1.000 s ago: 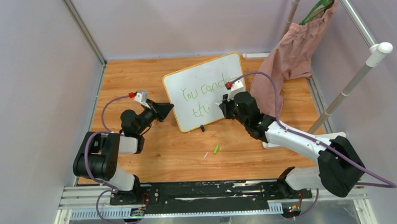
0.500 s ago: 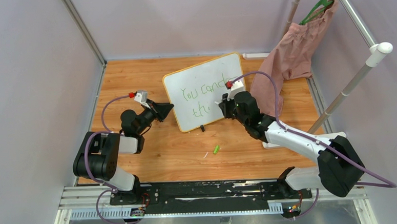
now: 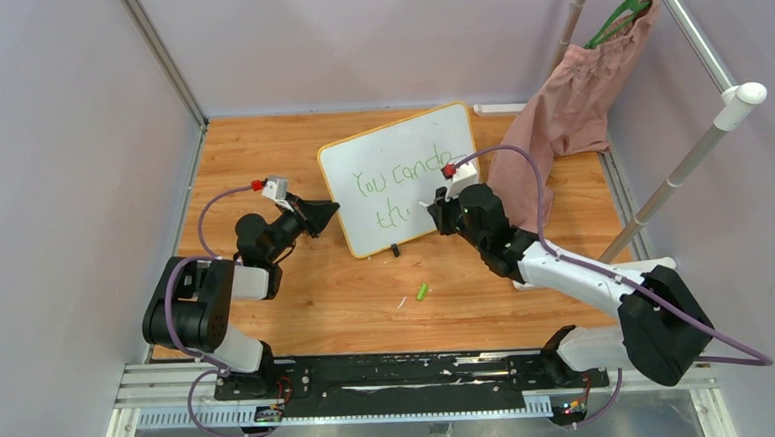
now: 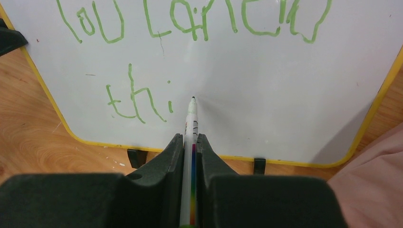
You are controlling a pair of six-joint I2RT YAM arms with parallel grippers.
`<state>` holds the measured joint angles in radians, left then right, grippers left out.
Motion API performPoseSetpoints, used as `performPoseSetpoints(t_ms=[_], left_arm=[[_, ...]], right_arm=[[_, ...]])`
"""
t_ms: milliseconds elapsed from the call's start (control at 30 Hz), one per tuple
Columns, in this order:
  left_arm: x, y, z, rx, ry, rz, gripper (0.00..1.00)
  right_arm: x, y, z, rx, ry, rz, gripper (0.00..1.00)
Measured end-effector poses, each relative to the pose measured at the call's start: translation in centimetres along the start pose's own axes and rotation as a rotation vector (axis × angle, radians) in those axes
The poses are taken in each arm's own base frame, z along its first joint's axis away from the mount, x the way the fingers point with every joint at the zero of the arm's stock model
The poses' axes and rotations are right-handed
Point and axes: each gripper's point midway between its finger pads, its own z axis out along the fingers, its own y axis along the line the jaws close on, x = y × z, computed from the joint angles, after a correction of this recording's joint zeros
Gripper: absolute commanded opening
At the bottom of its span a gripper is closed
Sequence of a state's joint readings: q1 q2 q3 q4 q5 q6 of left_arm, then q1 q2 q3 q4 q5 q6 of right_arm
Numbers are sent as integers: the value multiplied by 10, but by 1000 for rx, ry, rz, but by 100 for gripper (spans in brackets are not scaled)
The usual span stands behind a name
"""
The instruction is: Write a sentence on the whiteboard
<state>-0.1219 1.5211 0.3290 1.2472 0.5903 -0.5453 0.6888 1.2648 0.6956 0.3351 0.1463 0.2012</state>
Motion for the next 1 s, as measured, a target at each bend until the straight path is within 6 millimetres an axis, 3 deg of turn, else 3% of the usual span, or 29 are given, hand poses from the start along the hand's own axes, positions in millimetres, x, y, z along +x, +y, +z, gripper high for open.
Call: performPoseSetpoints(t_ms=[1000], left_arm=[[0, 0, 0, 0, 0, -4, 0]], right_arm=[[0, 4, 0, 3, -7, -19, 0]])
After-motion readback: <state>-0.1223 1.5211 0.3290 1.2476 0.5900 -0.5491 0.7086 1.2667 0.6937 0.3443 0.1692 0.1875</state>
